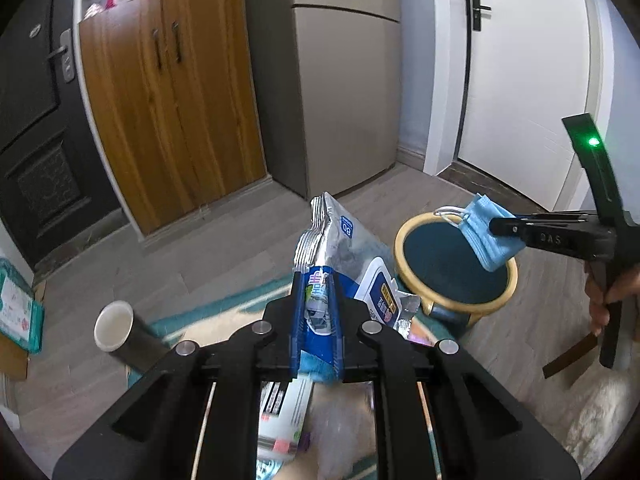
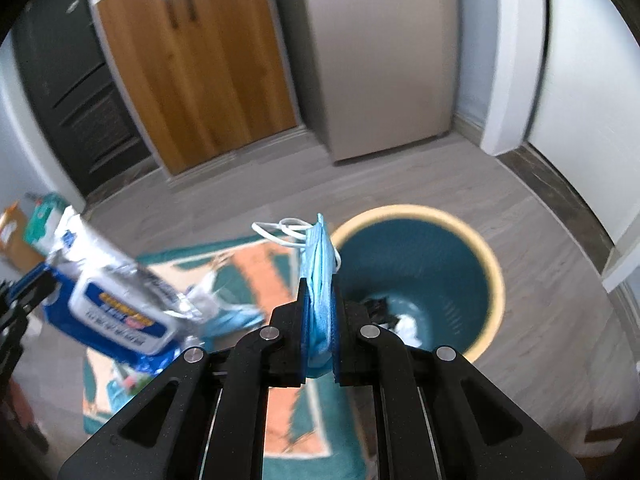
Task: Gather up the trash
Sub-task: 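Move both tools over the teal bin and open them to drop the items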
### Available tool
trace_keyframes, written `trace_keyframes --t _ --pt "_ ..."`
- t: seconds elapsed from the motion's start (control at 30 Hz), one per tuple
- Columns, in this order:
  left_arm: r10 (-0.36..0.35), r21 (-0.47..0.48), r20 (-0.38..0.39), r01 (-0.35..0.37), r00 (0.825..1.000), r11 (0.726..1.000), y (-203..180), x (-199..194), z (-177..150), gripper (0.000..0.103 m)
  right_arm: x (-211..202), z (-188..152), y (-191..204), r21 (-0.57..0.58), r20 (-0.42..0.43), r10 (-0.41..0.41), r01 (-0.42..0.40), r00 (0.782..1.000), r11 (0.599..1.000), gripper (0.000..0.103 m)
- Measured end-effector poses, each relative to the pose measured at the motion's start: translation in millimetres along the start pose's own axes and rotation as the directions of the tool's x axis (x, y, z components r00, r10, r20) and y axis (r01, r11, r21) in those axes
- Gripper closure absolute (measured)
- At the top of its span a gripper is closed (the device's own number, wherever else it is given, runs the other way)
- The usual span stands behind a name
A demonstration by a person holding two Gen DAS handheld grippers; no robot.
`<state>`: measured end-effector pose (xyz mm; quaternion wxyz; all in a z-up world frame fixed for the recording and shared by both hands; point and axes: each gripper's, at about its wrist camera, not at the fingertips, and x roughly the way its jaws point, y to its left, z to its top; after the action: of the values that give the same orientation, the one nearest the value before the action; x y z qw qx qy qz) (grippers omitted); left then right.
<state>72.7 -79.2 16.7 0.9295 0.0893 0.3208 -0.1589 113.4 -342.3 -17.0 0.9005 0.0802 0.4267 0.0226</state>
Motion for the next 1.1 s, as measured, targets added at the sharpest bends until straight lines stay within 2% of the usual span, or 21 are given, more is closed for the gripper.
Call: trace_keyframes --t 0.2,0.33,0.47,0.6,0.77,1.1 --pt "-0.048 0.044 0.017 0.048 0.999 0.998 -27.6 21.8 27.7 0.092 25.2 7.9 -52.5 0.126 -0.039 -0.046 0.051 0.998 0.991 0.093" --pt "-0.101 0.06 0.003 0.101 0.995 0.993 -52.3 46.5 43.2 0.092 40.7 14.0 -85.5 0.164 -0.062 -0.099 0.108 0.993 0.981 0.093" --pt "-0.126 0.102 -0.013 0.127 0.992 0.987 -81.8 71.1 53.2 0.092 60.1 8.1 -115.8 0.246 -0.127 -0.095 0.125 0.987 0.961 0.093" --pt "-0.156 0.128 -0.037 0.159 0.987 0.979 -107.7 97.4 58.3 0.092 72.6 2.4 -132.7 0.272 -0.177 -0.109 0.155 0.978 0.95 0.093" --pt "-0.151 0.173 -0.064 0.16 0.986 0.972 -132.0 125.0 62.1 0.092 83.6 -6.8 -140.5 0.308 -0.226 -0.087 0.156 0.97 0.939 0.093" --pt "-0.116 0.188 -0.106 0.134 0.988 0.973 -151.7 167.3 67.2 0.091 90.9 -6.3 -137.9 0.281 -0.236 -0.1 0.166 0.967 0.945 0.093"
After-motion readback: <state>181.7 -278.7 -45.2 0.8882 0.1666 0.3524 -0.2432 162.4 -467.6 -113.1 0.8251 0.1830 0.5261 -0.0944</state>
